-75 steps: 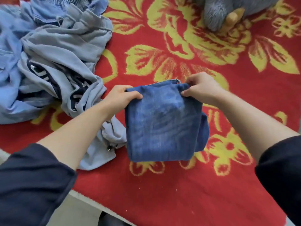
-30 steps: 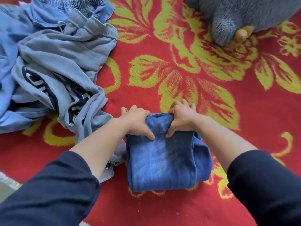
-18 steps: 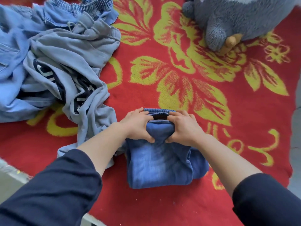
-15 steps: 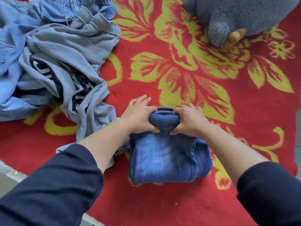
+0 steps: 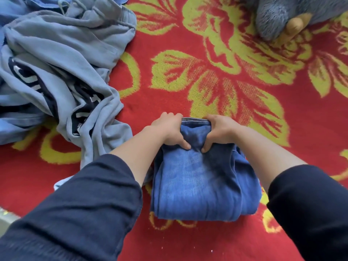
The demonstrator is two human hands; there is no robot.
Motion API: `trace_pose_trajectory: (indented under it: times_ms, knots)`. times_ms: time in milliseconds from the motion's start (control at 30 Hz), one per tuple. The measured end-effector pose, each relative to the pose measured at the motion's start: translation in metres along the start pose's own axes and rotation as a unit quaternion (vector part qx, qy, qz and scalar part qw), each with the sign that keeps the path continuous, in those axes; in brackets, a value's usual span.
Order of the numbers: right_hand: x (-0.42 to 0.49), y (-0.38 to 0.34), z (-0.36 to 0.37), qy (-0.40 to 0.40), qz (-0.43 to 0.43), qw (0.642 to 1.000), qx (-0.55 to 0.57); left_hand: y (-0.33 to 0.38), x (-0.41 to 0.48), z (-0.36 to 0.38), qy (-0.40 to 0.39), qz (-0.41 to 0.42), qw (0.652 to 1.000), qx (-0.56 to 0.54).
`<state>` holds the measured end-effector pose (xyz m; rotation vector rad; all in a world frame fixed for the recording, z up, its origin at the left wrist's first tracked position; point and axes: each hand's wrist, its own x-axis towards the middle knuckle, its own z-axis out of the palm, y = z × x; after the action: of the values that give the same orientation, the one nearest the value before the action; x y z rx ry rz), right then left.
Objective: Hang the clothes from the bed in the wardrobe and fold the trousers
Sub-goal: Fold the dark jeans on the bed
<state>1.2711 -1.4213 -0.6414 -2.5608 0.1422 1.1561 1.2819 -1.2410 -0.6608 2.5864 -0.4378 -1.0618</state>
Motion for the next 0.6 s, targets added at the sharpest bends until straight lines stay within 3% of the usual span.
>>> trace_pose_trajectory:
  times_ms: [167, 333, 500, 600]
  knots:
    - [-0.022, -0.005, 0.012, 0.032, -0.019, 0.999, -0.035, 0.009, -0.02, -0.002, -0.02, -0.034, 0.999, -0.009]
    - [-0.082, -0.003, 0.034, 0.071, -0.078, 0.99, -0.092, 0.011, -0.086, 0.033, 0.069, 0.035, 0.996, 0.042]
    - [-0.168, -0.021, 0.055, 0.1, -0.201, 0.937, -0.267, 0.016, -0.189, 0.057, 0.092, 0.032, 0.995, -0.023]
    - [-0.222, -0.04, 0.067, 0.084, -0.228, 0.918, -0.312, 0.032, -0.254, 0.066, 0.106, 0.011, 0.994, -0.012]
